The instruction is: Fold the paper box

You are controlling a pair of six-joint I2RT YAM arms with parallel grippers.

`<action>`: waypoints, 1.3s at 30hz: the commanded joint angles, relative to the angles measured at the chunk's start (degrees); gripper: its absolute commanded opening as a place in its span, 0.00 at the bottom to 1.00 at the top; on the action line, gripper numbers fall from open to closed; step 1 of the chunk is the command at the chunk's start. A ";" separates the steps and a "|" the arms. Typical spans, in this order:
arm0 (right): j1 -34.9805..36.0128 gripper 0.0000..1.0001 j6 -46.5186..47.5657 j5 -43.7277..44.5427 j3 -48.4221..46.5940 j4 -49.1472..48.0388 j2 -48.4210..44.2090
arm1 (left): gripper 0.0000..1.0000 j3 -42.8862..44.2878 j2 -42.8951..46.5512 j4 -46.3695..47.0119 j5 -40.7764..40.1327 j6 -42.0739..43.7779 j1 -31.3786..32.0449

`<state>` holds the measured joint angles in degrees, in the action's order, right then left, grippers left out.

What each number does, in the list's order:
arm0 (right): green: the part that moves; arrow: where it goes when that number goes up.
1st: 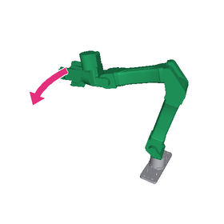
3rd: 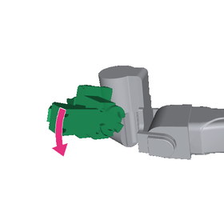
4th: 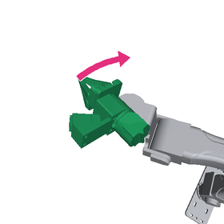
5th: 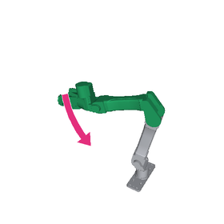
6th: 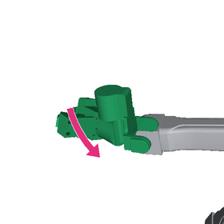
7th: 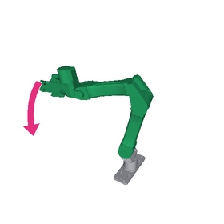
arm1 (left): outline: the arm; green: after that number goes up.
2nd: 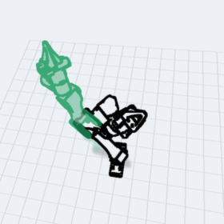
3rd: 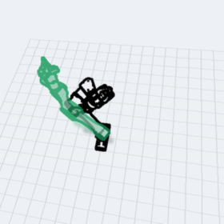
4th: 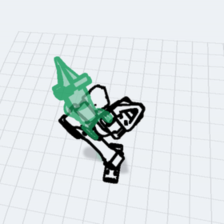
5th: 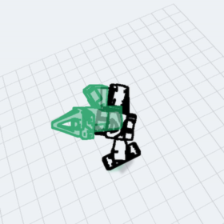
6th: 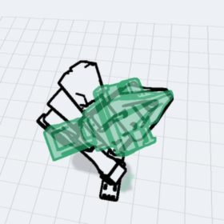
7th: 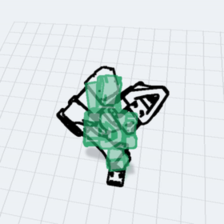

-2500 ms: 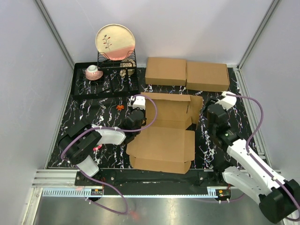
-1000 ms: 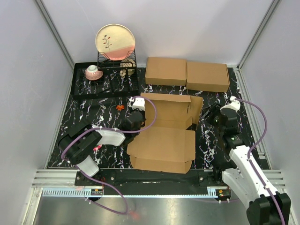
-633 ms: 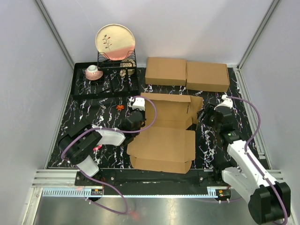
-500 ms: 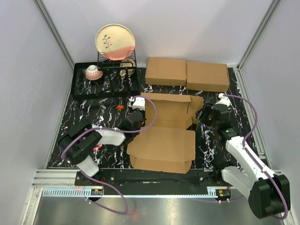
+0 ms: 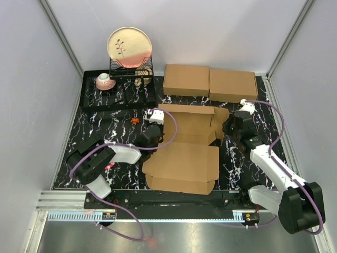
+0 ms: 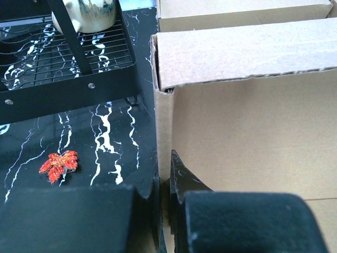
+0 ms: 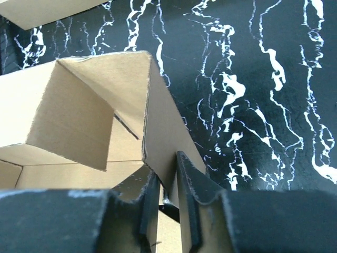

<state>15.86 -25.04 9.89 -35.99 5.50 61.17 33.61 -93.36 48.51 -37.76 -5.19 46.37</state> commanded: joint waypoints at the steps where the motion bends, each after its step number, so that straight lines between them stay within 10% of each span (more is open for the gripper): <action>1: 0.58 0.19 0.25 1.27 -4.17 0.82 -1.40 | 0.00 2.16 -0.94 2.13 0.84 3.25 0.48; 12: 0.67 0.01 -3.35 -1.45 -15.25 8.82 0.80 | 0.00 15.87 -2.88 -22.23 11.30 2.99 0.39; 39: 0.67 0.00 4.38 7.25 -15.50 9.53 -1.05 | 0.00 7.09 -0.68 -7.21 15.79 4.84 -2.42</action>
<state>16.19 -18.31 18.59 -45.84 20.23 59.44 41.98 -95.31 40.12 -24.38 -3.42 43.53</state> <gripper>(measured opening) 0.057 0.046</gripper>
